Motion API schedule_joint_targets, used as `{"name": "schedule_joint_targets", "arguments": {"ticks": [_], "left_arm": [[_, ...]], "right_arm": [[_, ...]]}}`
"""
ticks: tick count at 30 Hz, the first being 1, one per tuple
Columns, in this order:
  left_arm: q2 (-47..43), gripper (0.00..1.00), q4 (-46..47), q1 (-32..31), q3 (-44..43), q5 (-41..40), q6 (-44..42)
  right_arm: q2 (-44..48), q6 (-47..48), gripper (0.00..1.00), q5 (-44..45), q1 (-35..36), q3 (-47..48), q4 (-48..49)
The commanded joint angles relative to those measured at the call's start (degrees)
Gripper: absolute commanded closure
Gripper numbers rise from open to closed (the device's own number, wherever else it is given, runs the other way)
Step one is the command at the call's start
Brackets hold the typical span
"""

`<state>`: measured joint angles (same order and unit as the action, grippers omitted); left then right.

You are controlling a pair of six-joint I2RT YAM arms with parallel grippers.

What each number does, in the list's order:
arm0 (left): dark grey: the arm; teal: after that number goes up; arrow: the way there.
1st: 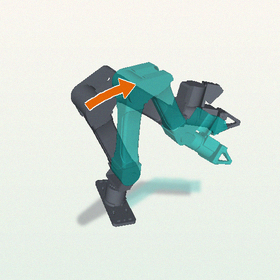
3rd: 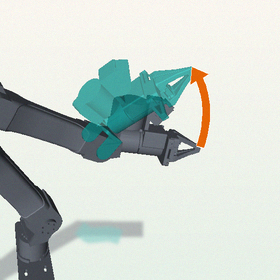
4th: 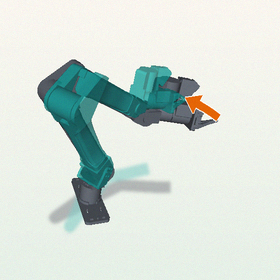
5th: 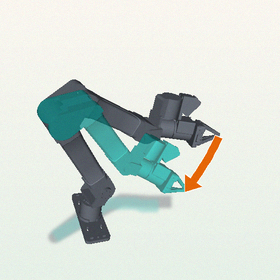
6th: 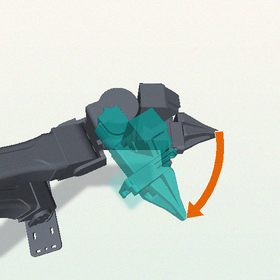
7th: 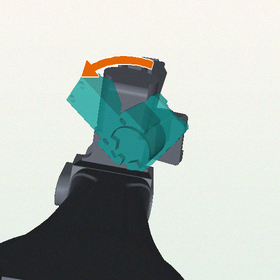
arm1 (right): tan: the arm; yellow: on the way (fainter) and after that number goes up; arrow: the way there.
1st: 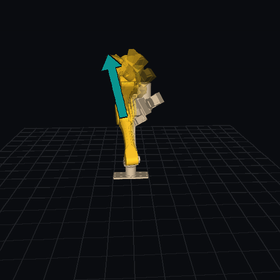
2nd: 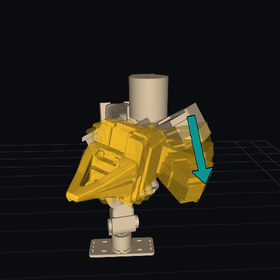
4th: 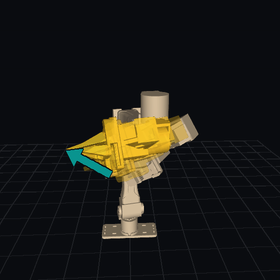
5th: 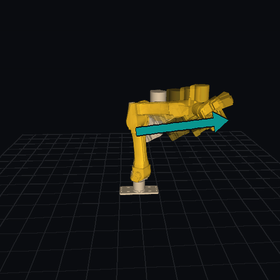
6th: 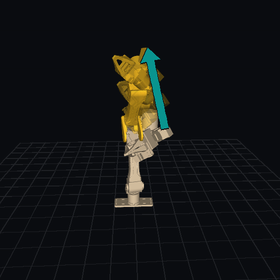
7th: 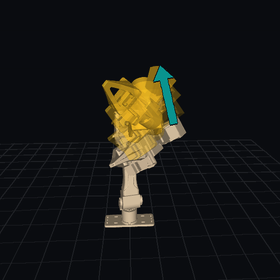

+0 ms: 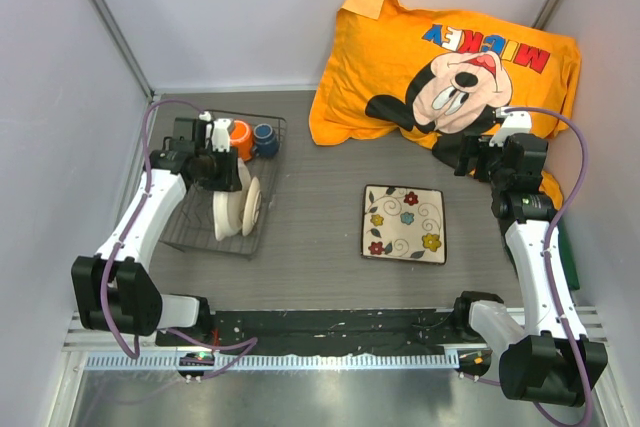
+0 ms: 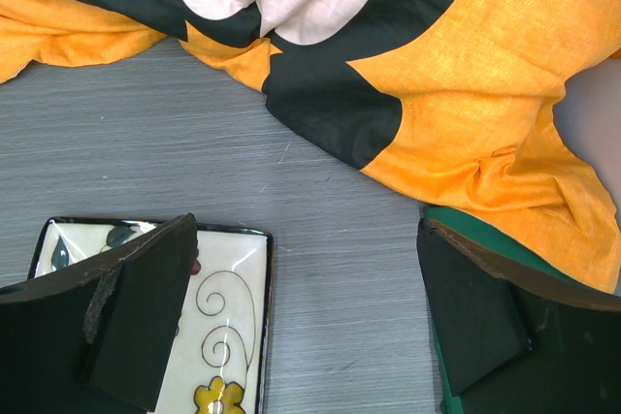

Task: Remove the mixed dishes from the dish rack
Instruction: Pick up the plate from the dish rack.

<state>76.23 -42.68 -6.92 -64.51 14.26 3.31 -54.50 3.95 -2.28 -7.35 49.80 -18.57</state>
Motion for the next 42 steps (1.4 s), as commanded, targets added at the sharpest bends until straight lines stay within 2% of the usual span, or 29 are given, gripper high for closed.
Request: {"name": "schedule_joint_targets", "arguments": {"ticks": [1,11,27,42], "left_arm": [[-1.4,1.0,3.9,-0.2,-6.0,5.4,-3.1],[2.2,1.0,5.1,-0.2,-7.8,3.8,-2.3],[6.3,1.0,8.9,0.8,-6.1,-4.4,6.3],[7.2,1.0,9.4,3.9,-7.5,-0.3,8.5]], "right_arm": [[0.7,0.1,0.0,-0.3,-0.3,1.7,1.0],[0.8,0.1,0.0,-0.3,-0.3,1.7,0.9],[0.6,0.2,0.0,-0.4,-0.3,1.7,0.9],[0.4,0.2,0.0,-0.4,-0.3,1.7,0.8]]}}
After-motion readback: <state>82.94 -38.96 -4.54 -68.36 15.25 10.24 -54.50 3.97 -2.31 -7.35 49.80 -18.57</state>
